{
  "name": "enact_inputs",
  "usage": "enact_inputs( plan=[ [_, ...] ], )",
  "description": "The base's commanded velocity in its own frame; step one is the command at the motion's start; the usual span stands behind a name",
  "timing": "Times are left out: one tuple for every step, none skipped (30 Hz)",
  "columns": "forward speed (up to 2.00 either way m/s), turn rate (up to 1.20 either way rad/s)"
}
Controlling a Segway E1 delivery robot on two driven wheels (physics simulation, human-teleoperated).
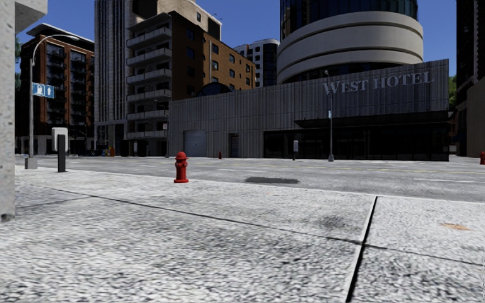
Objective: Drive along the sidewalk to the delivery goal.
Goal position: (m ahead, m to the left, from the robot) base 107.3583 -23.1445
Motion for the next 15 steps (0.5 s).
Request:
enact_inputs(
  plan=[
    [2.0,0.0],
    [2.0,0.0],
    [2.0,0.0],
    [2.0,0.02],
    [2.0,0.14],
    [2.0,0.14],
    [2.0,0.23],
    [2.0,0.34],
    [2.0,0.45],
    [2.0,0.54],
    [2.0,0.54],
    [2.0,0.57],
    [2.0,0.58],
    [2.0,0.58],
    [2.0,0.58]
  ],
)
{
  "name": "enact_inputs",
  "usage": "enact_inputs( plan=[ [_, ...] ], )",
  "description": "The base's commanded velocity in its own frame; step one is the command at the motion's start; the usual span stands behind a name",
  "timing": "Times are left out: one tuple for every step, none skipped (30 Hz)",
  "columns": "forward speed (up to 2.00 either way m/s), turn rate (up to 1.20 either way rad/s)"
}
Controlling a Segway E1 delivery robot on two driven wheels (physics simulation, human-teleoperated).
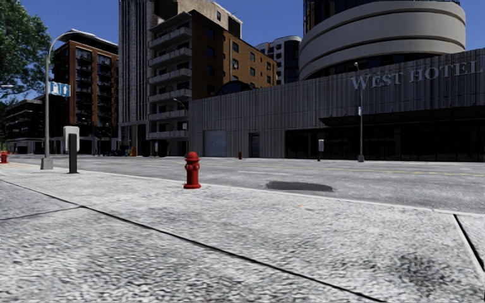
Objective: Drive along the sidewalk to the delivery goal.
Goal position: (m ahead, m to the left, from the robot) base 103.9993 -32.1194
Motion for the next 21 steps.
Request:
enact_inputs(
  plan=[
    [2.0,0.58],
    [2.0,0.59],
    [2.0,0.59],
    [2.0,0.59],
    [2.0,0.59],
    [2.0,0.59],
    [2.0,0.59],
    [2.0,0.59],
    [2.0,0.59],
    [2.0,0.59],
    [2.0,0.59],
    [2.0,0.59],
    [2.0,0.59],
    [2.0,0.59],
    [2.0,0.59],
    [2.0,0.59],
    [2.0,0.59],
    [2.0,0.59],
    [2.0,0.59],
    [2.0,0.59],
    [2.0,0.59]
  ],
)
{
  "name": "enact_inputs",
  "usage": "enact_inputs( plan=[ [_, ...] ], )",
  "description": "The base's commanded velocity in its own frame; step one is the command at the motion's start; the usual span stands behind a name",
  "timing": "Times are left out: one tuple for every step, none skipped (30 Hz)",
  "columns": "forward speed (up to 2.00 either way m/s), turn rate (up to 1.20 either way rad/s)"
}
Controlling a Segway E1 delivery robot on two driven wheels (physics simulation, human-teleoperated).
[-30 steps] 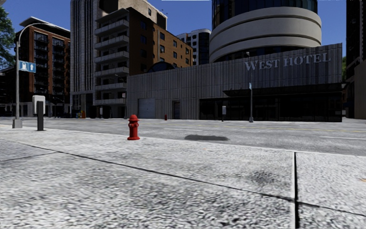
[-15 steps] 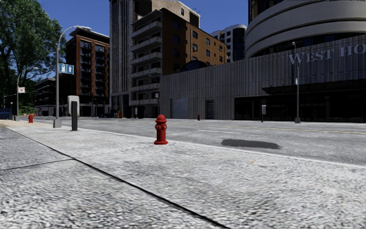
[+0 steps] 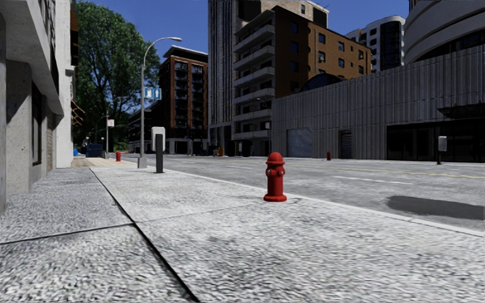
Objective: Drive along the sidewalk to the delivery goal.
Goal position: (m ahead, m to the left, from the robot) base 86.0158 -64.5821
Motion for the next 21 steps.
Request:
enact_inputs(
  plan=[
    [2.0,0.59],
    [2.0,0.59],
    [2.0,0.59],
    [2.0,0.59],
    [2.0,0.59],
    [2.0,0.59],
    [2.0,0.59],
    [2.0,0.59],
    [2.0,0.59],
    [2.0,0.59],
    [2.0,0.59],
    [2.0,0.59],
    [2.0,0.57],
    [2.0,0.57],
    [2.0,0.51],
    [2.0,0.49],
    [2.0,0.48],
    [2.0,0.48],
    [2.0,0.48],
    [2.0,0.48],
    [2.0,0.48]
  ],
)
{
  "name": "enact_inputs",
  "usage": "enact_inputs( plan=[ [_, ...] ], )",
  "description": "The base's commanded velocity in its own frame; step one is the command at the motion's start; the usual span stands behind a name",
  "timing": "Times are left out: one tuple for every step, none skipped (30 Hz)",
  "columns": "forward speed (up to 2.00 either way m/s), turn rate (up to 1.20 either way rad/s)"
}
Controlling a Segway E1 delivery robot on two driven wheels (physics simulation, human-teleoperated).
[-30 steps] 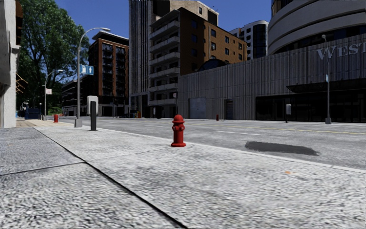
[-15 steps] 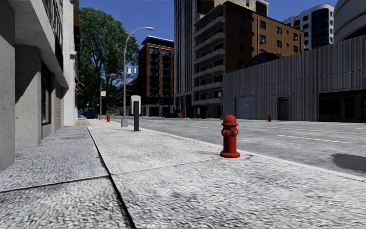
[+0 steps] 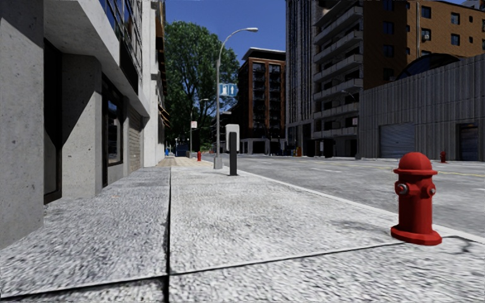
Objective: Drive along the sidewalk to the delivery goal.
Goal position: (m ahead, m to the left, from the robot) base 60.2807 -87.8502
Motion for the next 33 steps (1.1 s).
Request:
enact_inputs(
  plan=[
    [2.0,0.48],
    [2.0,0.48],
    [2.0,0.48],
    [2.0,0.48],
    [2.0,0.48],
    [2.0,0.48],
    [2.0,0.48],
    [2.0,0.46],
    [2.0,0.44],
    [2.0,0.43],
    [2.0,0.43],
    [2.0,0.43],
    [2.0,0.42],
    [2.0,0.35],
    [2.0,0.0],
    [2.0,0.0],
    [2.0,0.0],
    [2.0,0.0],
    [2.0,0.0],
    [2.0,0.0],
    [2.0,0.0],
    [2.0,0.0],
    [2.0,0.0],
    [2.0,0.0],
    [2.0,0.0],
    [2.0,0.0],
    [2.0,0.0],
    [2.0,0.0],
    [2.0,0.0],
    [2.0,0.0],
    [2.0,0.0],
    [2.0,0.0],
    [2.0,0.0]
  ],
)
